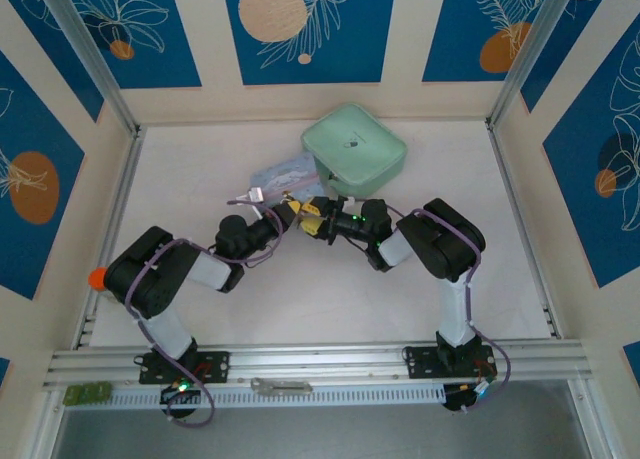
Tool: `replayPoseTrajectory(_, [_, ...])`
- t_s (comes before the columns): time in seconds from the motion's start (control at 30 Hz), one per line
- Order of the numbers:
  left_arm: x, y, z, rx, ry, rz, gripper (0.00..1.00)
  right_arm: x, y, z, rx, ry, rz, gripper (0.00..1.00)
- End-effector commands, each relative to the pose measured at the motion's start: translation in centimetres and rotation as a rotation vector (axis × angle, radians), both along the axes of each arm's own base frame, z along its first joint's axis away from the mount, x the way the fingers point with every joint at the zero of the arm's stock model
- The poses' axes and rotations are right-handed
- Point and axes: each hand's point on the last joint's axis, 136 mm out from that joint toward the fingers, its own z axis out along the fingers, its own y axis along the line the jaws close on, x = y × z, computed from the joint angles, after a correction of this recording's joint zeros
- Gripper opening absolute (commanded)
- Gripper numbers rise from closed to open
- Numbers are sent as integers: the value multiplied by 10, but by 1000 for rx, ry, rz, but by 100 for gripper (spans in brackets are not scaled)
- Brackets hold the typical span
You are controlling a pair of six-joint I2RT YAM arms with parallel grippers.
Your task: Unlock the padlock with the key
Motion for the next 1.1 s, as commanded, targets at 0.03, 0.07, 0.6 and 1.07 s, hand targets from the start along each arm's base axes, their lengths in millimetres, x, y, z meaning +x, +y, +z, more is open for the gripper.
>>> replayPoseTrajectory(0.03, [-68, -53, 6, -58, 17, -386, 0, 12, -5, 10, 132, 258, -72, 49])
replayPoseTrajectory(0.07, [-66, -52, 4, -61, 30, -374, 0, 10, -8, 7, 116, 251, -68, 49])
replayPoseTrajectory(0.6, [-56, -39, -5, 81, 108, -284, 0, -26, -40, -13, -164, 55, 32, 60])
replayPoseTrajectory(1.07, [-51, -35, -16, 126, 143, -252, 0, -60, -71, -17, -462, -39, 156, 63])
